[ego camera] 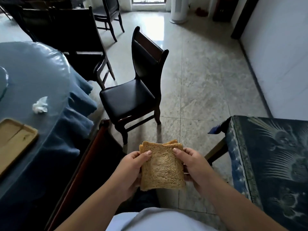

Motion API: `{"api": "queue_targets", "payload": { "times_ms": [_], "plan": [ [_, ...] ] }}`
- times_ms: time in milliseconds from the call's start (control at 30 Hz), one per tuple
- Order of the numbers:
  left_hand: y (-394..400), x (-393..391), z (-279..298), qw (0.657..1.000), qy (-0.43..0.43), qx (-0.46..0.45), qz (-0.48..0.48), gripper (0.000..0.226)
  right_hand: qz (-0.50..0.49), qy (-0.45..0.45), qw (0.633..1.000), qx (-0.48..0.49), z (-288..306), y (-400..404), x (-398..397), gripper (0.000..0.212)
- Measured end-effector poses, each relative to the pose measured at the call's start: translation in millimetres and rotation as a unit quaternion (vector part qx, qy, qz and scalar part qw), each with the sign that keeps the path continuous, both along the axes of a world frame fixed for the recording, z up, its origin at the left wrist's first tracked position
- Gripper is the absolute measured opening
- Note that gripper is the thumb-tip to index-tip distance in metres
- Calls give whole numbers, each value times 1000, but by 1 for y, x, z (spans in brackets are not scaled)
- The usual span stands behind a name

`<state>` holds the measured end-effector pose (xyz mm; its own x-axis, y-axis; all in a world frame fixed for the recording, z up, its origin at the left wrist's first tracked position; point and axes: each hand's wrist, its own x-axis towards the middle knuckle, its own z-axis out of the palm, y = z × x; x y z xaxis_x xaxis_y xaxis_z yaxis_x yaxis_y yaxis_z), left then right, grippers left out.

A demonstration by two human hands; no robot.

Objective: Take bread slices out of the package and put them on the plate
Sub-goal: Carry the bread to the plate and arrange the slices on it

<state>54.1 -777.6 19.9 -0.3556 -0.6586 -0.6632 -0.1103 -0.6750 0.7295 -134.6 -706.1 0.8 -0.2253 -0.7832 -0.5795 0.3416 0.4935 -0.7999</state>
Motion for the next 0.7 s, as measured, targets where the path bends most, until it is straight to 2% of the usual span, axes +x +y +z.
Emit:
{"api": "queue_targets", "payload": {
  "times_ms": [200, 367, 533, 700],
  "plan": [
    [-101, -56, -8, 996, -12, 2, -94, 38, -106, 22, 994, 5, 6, -62, -35, 26],
    [-149, -138, -5, 965, -21, -24, -262, 16, -269, 24, 963, 10, 9, -62, -70, 24],
    [-135, -226, -4, 894, -35, -46, -445, 22, -442, -13, 897, 10, 6, -7, -86, 16],
    [-58, -298, -6, 804, -30, -47, -591, 23, -581, -4, 812, 49, 3, 67, -91, 27]
  ]
}}
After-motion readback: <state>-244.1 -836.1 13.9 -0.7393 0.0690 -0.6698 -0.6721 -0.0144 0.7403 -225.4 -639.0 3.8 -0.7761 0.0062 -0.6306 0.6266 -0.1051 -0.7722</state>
